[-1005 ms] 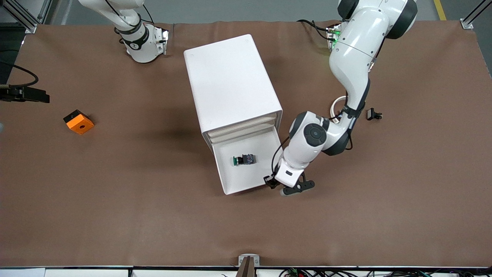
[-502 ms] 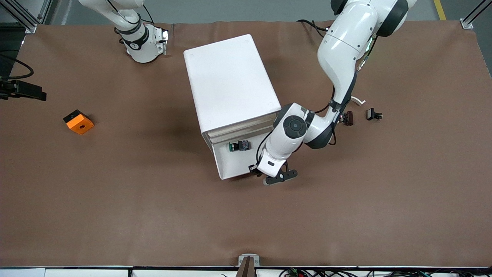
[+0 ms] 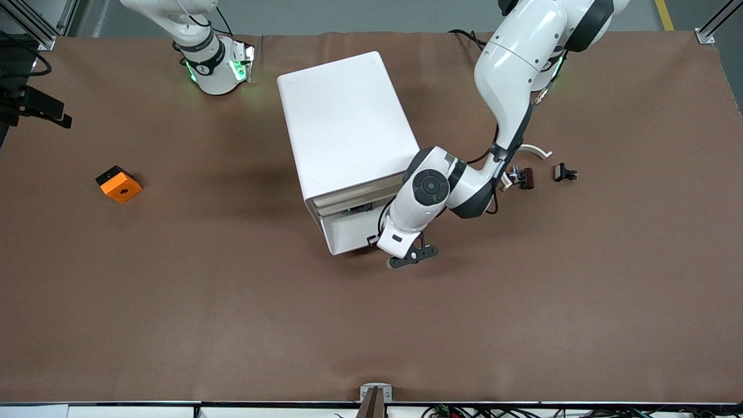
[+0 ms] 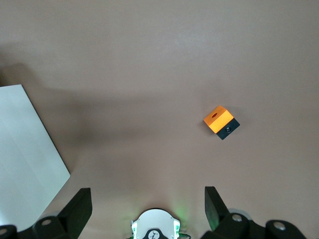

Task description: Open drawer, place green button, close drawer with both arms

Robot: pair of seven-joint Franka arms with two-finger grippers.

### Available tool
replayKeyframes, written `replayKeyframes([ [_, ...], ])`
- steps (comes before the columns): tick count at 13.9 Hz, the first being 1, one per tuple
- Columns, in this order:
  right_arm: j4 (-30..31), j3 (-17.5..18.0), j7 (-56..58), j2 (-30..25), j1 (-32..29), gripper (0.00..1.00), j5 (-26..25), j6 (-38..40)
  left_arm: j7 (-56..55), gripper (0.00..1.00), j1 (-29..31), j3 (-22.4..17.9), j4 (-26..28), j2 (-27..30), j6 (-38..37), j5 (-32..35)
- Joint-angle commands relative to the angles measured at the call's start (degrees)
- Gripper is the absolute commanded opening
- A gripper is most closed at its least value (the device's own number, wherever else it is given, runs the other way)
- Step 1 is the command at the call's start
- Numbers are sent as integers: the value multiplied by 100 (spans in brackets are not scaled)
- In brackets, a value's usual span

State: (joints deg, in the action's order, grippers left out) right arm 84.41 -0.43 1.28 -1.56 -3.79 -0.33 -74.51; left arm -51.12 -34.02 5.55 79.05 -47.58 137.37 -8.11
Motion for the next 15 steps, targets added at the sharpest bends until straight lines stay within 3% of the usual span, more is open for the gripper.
replayKeyframes([
  [1,190,78,-14,-213,-8,100,33,-37,-152,0,-88,122,93,135,-254,-68],
  [15,190,34,-260,-424,-175,100,173,-160,-143,0,-79,447,93,126,-738,-358],
])
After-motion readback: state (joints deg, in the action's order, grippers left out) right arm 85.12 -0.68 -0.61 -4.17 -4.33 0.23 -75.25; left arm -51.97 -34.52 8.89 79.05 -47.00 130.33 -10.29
